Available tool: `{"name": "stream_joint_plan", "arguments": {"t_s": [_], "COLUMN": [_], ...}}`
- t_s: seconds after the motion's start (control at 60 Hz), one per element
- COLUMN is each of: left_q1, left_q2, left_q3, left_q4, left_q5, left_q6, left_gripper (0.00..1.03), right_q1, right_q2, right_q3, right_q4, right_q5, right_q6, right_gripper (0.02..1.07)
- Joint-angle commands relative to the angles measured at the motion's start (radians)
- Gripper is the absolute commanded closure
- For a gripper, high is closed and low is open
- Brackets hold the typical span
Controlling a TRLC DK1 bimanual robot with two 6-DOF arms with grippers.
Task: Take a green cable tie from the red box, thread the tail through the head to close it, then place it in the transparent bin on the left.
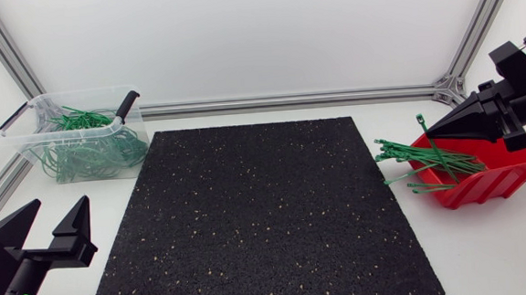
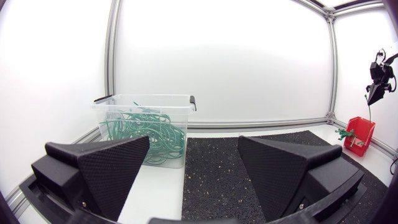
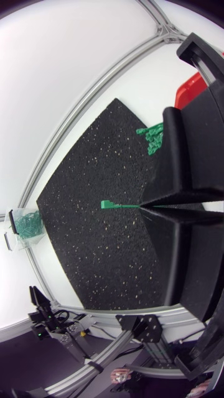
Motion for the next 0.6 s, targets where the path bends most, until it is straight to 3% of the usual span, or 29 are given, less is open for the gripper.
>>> {"name": "stream_joint_plan", "arguments": {"t_s": [0.0, 0.217, 0.583], "left_q1": [0.0, -0.002, -0.014], "left_q2": [-0.001, 0.001, -0.002], "left_q3": [-0.037, -0.037, -0.006], "left_q4": [-0.028, -0.03, -0.039], "left_q5": [-0.001, 0.005, 0.031], "left_q6": [-0.019, -0.019, -0.013], "left_gripper": [0.04, 0.04, 0.04], "right_q1": [0.001, 0.018, 0.158], "right_q2": [0.054, 0.176, 0.074], "right_q3": [0.052, 0.154, 0.083], "right_q4": [-0.095, -0.371, -0.373], "right_q5": [-0.034, -0.112, -0.132], "right_q6": [-0.031, -0.128, -0.109], "right_gripper": [1.01, 1.01, 1.01]}}
